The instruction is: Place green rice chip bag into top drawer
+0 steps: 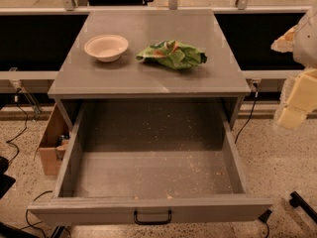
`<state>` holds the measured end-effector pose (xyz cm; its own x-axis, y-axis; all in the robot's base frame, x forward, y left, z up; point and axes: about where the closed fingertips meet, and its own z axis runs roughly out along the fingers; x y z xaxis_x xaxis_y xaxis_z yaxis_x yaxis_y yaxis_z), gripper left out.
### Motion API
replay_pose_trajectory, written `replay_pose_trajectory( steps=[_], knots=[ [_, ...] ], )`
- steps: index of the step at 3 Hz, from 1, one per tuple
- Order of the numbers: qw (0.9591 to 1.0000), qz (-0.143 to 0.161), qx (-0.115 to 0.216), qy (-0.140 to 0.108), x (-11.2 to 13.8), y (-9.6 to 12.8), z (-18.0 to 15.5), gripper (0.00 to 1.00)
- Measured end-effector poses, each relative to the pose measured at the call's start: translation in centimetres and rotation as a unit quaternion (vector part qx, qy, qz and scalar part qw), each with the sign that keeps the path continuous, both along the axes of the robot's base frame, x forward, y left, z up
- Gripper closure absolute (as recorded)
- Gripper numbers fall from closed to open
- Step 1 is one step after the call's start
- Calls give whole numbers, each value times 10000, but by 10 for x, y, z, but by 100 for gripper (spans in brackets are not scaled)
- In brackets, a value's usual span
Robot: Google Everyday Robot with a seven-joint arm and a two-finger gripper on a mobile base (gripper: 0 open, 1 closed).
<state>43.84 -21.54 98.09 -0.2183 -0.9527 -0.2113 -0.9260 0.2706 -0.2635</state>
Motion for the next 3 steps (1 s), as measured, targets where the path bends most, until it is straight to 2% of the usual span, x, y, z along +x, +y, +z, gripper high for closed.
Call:
replay_pose_trajectory(
  steps=[1, 2, 3],
  knots=[
    [10000, 0, 0, 0, 0, 0, 0, 0],
    [9999, -58, 72, -50, 14, 2, 1, 0],
    [9990, -121, 415, -74, 68, 25, -10, 0]
  ],
)
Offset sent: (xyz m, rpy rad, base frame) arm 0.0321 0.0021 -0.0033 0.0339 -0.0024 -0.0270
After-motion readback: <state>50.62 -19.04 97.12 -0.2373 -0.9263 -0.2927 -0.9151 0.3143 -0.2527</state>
